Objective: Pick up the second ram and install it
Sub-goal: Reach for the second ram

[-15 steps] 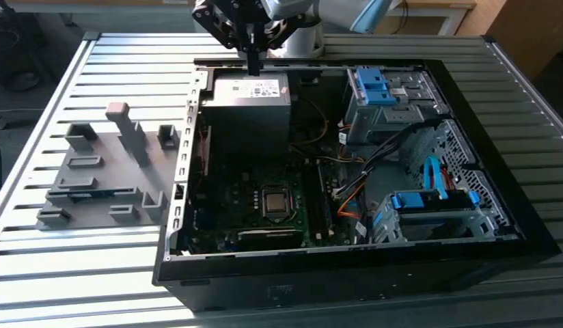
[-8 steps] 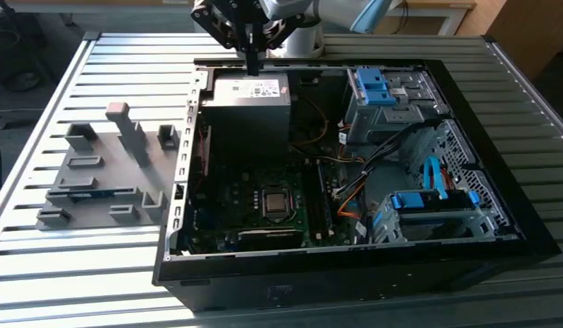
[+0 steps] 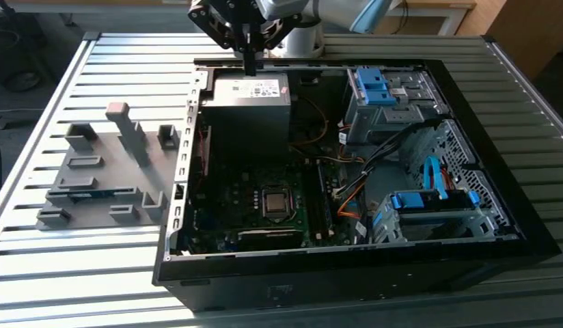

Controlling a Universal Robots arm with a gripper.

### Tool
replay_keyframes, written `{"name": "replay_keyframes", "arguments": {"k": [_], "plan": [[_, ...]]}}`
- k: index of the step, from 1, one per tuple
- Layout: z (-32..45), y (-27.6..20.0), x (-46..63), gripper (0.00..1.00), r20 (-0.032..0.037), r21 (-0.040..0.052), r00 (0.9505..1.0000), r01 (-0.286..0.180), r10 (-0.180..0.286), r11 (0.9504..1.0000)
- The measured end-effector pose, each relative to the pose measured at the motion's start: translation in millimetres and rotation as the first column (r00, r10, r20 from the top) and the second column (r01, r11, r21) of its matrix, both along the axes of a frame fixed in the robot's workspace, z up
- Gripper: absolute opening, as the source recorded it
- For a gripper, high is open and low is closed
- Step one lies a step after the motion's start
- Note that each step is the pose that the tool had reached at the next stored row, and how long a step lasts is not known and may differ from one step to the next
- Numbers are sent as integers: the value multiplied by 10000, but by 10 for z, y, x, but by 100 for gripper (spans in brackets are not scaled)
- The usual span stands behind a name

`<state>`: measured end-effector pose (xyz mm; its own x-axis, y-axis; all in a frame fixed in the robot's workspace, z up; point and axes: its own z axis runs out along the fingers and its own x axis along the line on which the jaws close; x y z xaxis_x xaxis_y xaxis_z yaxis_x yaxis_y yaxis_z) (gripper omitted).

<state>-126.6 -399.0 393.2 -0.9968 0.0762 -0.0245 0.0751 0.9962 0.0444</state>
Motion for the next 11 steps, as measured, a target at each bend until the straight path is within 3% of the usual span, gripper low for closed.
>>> {"name": "replay_keyframes", "arguments": {"k": [11], "plan": [[-3, 1, -64, 11, 0, 0, 10000, 0, 0, 10000]]}}
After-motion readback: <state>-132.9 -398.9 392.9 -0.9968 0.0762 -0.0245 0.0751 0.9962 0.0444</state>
